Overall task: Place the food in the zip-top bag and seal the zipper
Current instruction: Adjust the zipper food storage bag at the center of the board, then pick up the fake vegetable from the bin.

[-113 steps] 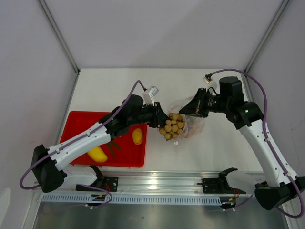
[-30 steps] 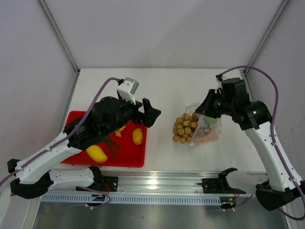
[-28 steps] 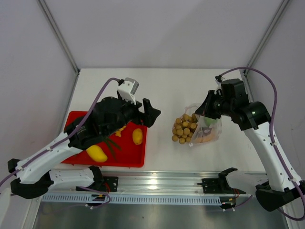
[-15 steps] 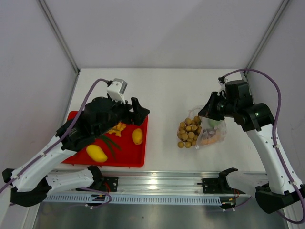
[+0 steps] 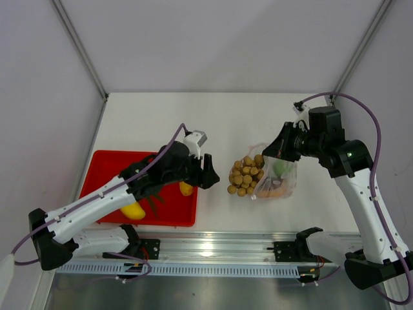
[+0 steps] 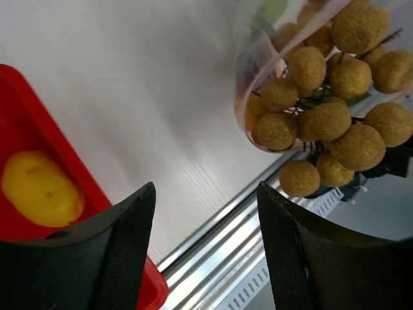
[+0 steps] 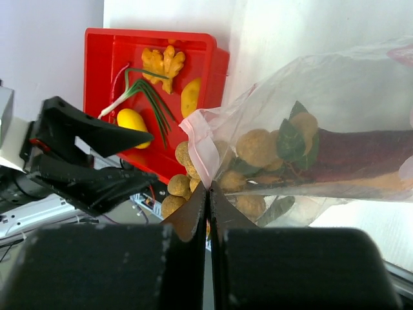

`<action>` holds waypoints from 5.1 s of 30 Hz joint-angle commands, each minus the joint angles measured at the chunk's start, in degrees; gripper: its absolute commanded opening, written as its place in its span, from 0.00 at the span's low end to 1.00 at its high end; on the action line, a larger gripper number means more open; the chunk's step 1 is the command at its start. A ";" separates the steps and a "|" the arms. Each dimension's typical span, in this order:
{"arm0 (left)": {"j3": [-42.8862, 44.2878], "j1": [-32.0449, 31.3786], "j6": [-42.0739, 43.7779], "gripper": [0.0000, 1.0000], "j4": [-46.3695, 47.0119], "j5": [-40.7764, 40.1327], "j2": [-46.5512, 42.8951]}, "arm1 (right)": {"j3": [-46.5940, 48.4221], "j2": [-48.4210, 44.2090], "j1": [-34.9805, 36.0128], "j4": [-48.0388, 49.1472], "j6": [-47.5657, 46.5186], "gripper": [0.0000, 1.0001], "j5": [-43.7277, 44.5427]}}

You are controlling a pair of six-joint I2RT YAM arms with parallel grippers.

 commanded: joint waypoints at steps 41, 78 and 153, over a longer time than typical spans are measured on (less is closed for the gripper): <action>0.22 -1.68 -11.49 0.37 15.62 11.50 5.44 | 0.43 -2.34 -1.05 3.70 2.65 0.00 -8.78; 15.86 -3.61 -6.48 0.01 7.70 8.49 13.71 | 0.77 -1.55 -1.14 1.51 0.29 0.00 -4.33; -1.70 25.46 -15.61 1.00 -23.40 -13.47 -15.82 | -7.48 -3.30 -1.15 8.01 -4.64 0.00 0.71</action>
